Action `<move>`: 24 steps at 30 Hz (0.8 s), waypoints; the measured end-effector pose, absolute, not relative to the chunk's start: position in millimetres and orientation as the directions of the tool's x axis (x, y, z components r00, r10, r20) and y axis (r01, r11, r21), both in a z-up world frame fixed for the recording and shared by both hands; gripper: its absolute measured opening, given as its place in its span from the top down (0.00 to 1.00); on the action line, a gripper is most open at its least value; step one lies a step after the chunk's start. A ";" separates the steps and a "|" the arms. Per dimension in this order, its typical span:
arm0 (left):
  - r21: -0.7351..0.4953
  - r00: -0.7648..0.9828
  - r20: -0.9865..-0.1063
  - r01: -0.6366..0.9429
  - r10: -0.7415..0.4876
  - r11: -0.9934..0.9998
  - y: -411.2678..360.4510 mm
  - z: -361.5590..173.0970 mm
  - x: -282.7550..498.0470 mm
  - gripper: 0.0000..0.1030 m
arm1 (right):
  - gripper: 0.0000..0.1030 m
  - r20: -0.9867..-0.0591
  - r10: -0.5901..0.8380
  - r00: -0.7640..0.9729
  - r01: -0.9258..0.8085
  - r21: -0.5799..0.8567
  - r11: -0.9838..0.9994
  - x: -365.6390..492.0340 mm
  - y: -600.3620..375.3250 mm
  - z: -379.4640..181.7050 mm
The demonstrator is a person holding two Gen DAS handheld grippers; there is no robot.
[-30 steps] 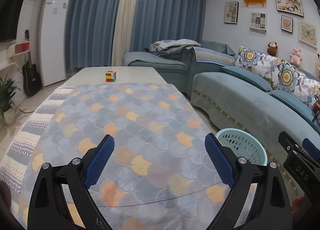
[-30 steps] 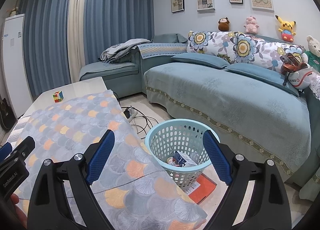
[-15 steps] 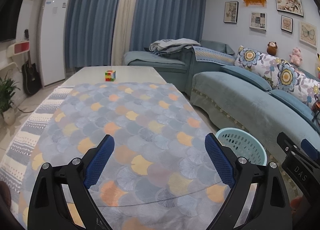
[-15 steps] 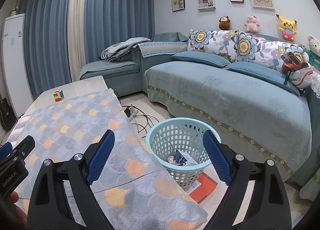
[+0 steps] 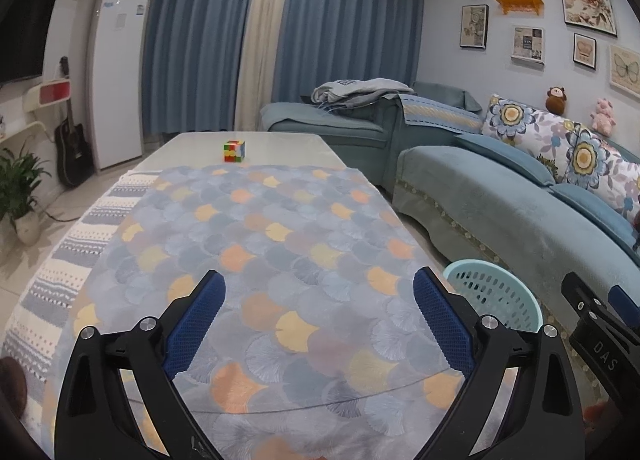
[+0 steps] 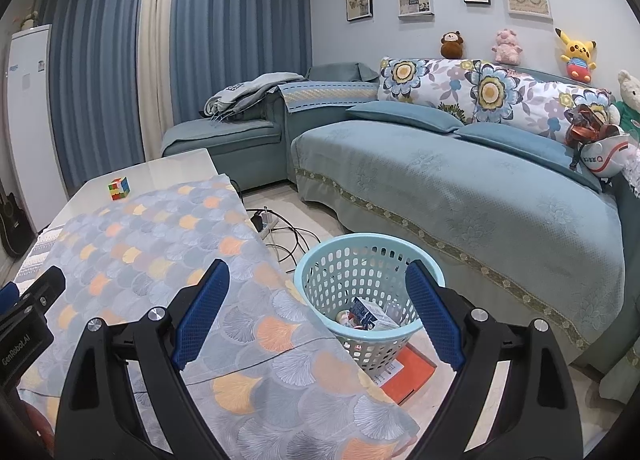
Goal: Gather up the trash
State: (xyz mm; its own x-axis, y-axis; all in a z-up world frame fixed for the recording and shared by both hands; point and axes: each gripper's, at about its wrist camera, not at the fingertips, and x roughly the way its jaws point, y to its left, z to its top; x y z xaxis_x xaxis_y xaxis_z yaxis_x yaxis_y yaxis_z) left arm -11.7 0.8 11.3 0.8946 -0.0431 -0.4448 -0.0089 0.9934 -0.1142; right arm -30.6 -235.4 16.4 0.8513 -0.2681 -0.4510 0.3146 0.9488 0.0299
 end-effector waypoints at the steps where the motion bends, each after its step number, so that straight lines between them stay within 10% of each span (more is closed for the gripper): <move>1: -0.111 0.896 -0.443 -0.009 -0.041 0.994 -0.7 12.2 -13.0 0.10 | 0.17 -0.450 -0.269 0.852 0.314 0.028 0.949 -30.9 -235.3 16.3; 24: -0.054 0.902 -0.432 -0.045 0.017 0.998 -3.8 16.3 -16.0 0.08 | 0.17 -0.450 -0.255 0.856 0.298 0.027 0.954 -32.3 -237.4 16.2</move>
